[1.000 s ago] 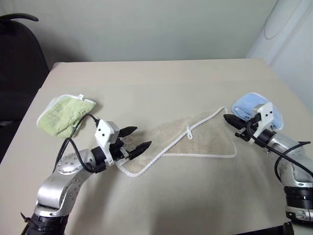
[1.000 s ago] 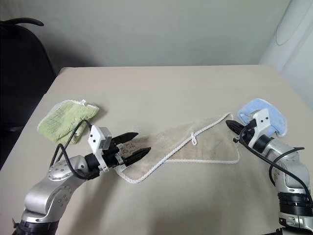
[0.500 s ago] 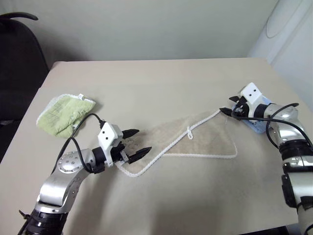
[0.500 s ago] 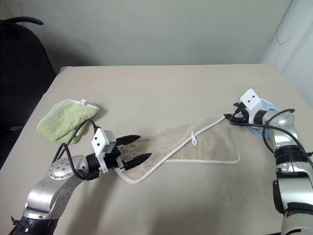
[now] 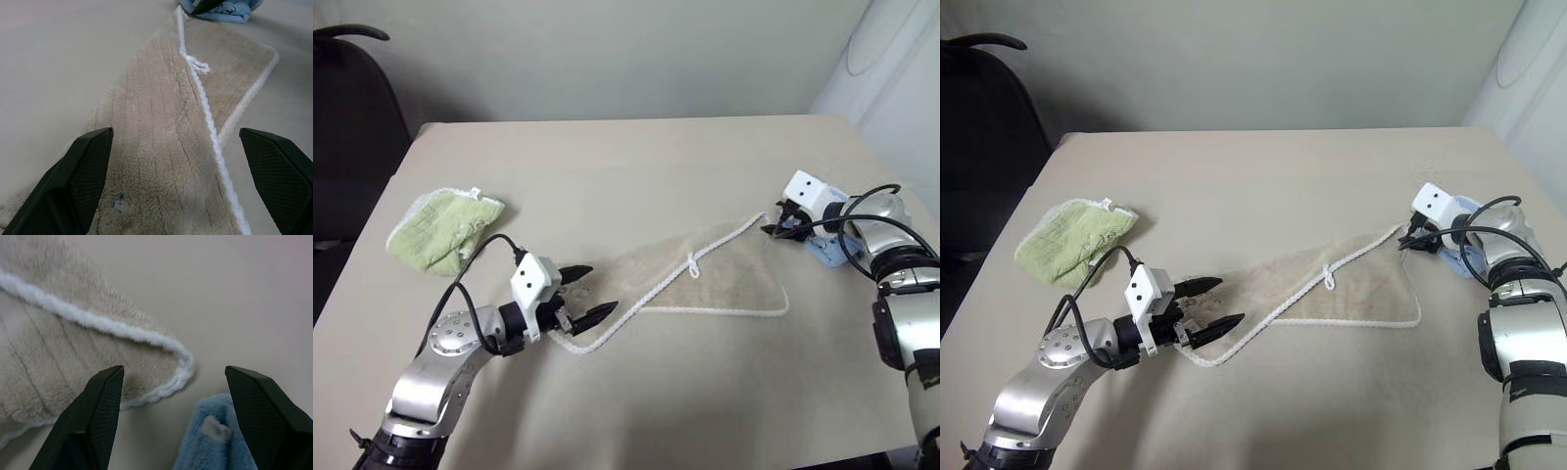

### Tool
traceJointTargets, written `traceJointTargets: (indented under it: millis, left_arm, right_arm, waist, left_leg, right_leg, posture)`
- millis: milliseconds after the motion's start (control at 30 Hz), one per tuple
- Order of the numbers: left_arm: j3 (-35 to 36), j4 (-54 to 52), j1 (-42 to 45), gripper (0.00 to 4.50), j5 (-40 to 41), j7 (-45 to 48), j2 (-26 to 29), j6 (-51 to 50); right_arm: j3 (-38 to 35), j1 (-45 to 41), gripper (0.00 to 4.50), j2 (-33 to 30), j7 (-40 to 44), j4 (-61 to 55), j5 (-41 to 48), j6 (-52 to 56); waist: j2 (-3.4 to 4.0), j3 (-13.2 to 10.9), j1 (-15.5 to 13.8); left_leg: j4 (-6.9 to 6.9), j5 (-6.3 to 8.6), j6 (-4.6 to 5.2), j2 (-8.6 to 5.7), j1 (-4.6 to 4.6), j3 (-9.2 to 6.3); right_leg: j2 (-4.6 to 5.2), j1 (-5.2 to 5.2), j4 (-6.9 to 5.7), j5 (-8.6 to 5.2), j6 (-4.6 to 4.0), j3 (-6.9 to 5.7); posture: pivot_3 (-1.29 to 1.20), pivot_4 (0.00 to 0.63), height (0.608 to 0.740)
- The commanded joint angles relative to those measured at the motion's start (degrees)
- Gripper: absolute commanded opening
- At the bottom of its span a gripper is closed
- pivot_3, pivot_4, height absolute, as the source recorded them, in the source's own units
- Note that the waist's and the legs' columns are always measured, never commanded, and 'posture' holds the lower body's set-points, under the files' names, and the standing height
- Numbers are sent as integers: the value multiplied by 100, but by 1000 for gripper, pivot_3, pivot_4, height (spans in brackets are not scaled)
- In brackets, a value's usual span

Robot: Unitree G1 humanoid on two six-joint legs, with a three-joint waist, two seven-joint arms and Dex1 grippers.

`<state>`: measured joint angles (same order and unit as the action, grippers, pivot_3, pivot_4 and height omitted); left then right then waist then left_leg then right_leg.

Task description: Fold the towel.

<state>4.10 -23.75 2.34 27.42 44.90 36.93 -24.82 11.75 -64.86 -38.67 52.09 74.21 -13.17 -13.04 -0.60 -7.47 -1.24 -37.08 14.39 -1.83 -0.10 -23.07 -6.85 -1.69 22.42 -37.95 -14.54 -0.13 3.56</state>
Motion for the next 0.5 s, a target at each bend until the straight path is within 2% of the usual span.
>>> traceJointTargets:
  millis: [33, 433, 500]
  left_arm:
    - [102, -207, 7, 4500, 46, -21, -1, 48]
    - [42, -155, 121, 4500, 34, 9, 15, 28]
    - [57, -160, 116, 4500, 39, 7, 18, 24]
  right_arm:
    - [-13, -214, 3488, 77, -326, 80, -157, -54]
    - [-129, -250, 3488, 336, -872, 270, -372, 235]
    - [-143, -249, 3127, 343, -851, 268, -386, 245]
  waist:
    - [3, 1, 1]
    - [5, 1, -2]
    - [5, 1, 0]
  left_leg:
    - [0, 0, -1, 0, 0, 1]
    - [1, 2, -3, 2, -2, 0]
    - [1, 2, -3, 2, -2, 0]
  right_leg:
    - [0, 0, 0, 0, -1, 0]
    - [0, 2, 0, -1, -2, -2]
    - [0, 2, 0, -1, -3, -2]
  posture:
    - [0, 150, 740]
    - [0, 150, 740]
    - [0, 150, 740]
